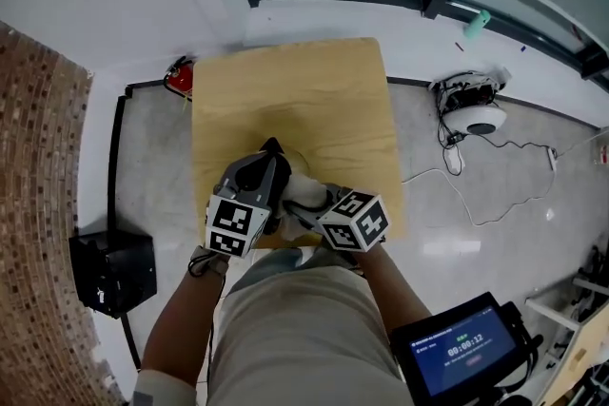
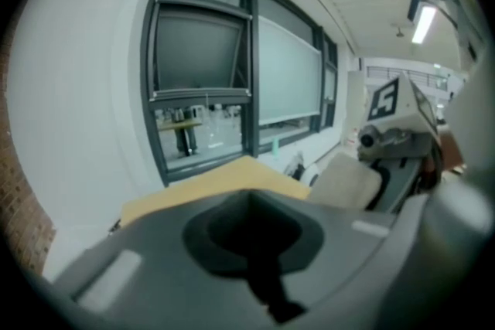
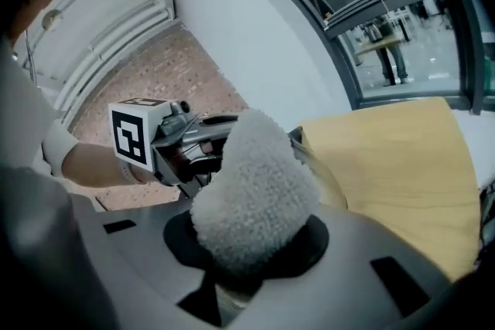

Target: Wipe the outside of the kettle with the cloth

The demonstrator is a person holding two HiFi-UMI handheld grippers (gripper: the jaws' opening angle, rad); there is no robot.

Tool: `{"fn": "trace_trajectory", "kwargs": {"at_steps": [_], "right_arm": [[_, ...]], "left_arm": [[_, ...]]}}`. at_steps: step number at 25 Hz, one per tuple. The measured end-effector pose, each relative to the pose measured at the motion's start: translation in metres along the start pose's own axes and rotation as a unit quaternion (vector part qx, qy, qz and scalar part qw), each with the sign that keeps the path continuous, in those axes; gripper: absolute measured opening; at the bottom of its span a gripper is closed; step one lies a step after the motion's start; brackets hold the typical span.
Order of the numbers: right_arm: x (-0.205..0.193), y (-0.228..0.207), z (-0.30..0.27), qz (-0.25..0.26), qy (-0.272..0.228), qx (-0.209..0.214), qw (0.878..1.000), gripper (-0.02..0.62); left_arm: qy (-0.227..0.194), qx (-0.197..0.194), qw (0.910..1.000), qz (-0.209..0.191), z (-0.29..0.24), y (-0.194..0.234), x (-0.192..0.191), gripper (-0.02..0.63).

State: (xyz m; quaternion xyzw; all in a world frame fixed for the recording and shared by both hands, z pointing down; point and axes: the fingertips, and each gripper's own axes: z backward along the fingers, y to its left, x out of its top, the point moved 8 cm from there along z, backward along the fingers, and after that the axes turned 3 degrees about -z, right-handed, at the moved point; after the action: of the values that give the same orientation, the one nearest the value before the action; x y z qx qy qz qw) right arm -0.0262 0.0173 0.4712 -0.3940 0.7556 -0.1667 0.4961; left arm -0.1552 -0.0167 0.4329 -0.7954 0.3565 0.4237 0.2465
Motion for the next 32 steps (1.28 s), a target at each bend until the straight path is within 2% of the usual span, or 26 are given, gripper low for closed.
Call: {"fn": "trace_trajectory", "kwargs": {"at_steps": [3,5,6,7,8,9,10,11,12,14,15,16,18,19,21,22,23,24,25,26,27,28,29,30,31,32], "right_arm": [[-0.004,-0.016,0.01,-0.044,-0.045,-0.064,0.996,0.109],[0.018,-0.009,0.029,-0.002,-0.091,-0.109,0.99,0.109],[0.036,-0.001,0.034,0.034,-0.111,-0.113,0.987,0.109],[0.055,0.007,0.033,0.075,-0.119,-0.114,0.983,0.109],[0.072,0.012,0.024,0.122,-0.109,-0.122,0.979,0.109],[0.085,0.014,0.011,0.171,-0.083,-0.138,0.972,0.109],[0.091,0.016,-0.005,0.215,-0.044,-0.151,0.964,0.109],[0.091,0.022,-0.018,0.255,-0.001,-0.15,0.955,0.109],[0.087,0.034,-0.027,0.295,0.036,-0.137,0.945,0.109],[0.073,0.058,-0.035,0.374,0.079,-0.114,0.917,0.109],[0.07,0.059,-0.039,0.395,0.084,-0.122,0.907,0.109],[0.072,0.054,-0.045,0.396,0.078,-0.14,0.904,0.109],[0.082,0.057,-0.052,0.391,0.062,-0.164,0.903,0.109],[0.08,0.071,-0.054,0.424,0.07,-0.157,0.889,0.109],[0.059,0.093,-0.058,0.512,0.098,-0.136,0.843,0.109],[0.052,0.089,-0.058,0.522,0.095,-0.136,0.837,0.109],[0.049,0.08,-0.054,0.5,0.075,-0.142,0.851,0.109],[0.05,0.073,-0.045,0.456,0.043,-0.148,0.876,0.109],[0.052,0.072,-0.033,0.409,0.005,-0.151,0.9,0.109],[0.051,0.077,-0.021,0.37,-0.031,-0.15,0.916,0.109],[0.048,0.085,-0.012,0.342,-0.055,-0.145,0.927,0.109],[0.04,0.094,-0.008,0.33,-0.061,-0.137,0.932,0.109],[0.029,0.1,-0.011,0.333,-0.047,-0.129,0.933,0.109],[0.018,0.102,-0.02,0.346,-0.022,-0.13,0.929,0.109],[0.009,0.101,-0.03,0.357,0.002,-0.141,0.923,0.109],[0.001,0.1,-0.038,0.358,0.019,-0.149,0.922,0.109]], "left_arm": [[-0.007,0.012,0.9999,0.009,0.005,0.001,-0.004,-0.003],[-0.026,0.006,0.9986,0.045,0.007,0.004,-0.006,-0.003],[-0.046,0.004,0.9948,0.091,0.01,0.008,-0.009,-0.003],[-0.071,0.007,0.9846,0.16,0.017,0.016,-0.016,-0.003],[-0.099,0.019,0.9654,0.241,0.028,0.024,-0.026,-0.003],[-0.123,0.036,0.9401,0.316,0.042,0.03,-0.037,-0.003],[-0.137,0.052,0.918,0.369,0.057,0.032,-0.05,-0.003],[-0.137,0.06,0.9066,0.395,0.07,0.029,-0.063,-0.003],[-0.124,0.059,0.9063,0.4,0.082,0.021,-0.077,-0.003],[-0.088,0.045,0.9184,0.383,0.099,0.002,-0.102,-0.003],[-0.075,0.04,0.9219,0.378,0.109,-0.006,-0.114,-0.003],[-0.067,0.038,0.9212,0.381,0.12,-0.01,-0.126,-0.003],[-0.065,0.048,0.9079,0.411,0.142,-0.014,-0.147,-0.003],[-0.072,0.062,0.8963,0.433,0.153,-0.014,-0.156,-0.003],[-0.095,0.099,0.87,0.474,0.174,-0.01,-0.168,-0.003],[-0.104,0.111,0.8618,0.484,0.183,-0.006,-0.171,-0.003],[-0.11,0.116,0.86,0.485,0.189,-0.002,-0.173,-0.003],[-0.112,0.115,0.8646,0.476,0.192,0.002,-0.172,-0.003],[-0.11,0.109,0.8748,0.459,0.193,0.006,-0.167,-0.003],[-0.106,0.1,0.8907,0.431,0.192,0.009,-0.159,-0.003],[-0.099,0.088,0.9123,0.388,0.189,0.012,-0.146,-0.003],[-0.092,0.07,0.9378,0.327,0.182,0.017,-0.126,-0.003],[-0.085,0.048,0.9629,0.252,0.171,0.024,-0.1,-0.003],[-0.077,0.02,0.9826,0.168,0.156,0.032,-0.068,-0.003],[-0.067,-0.014,0.9938,0.088,0.136,0.04,-0.035,-0.003],[-0.055,-0.05,0.9971,0.016,0.112,0.044,-0.004,-0.003]]}}
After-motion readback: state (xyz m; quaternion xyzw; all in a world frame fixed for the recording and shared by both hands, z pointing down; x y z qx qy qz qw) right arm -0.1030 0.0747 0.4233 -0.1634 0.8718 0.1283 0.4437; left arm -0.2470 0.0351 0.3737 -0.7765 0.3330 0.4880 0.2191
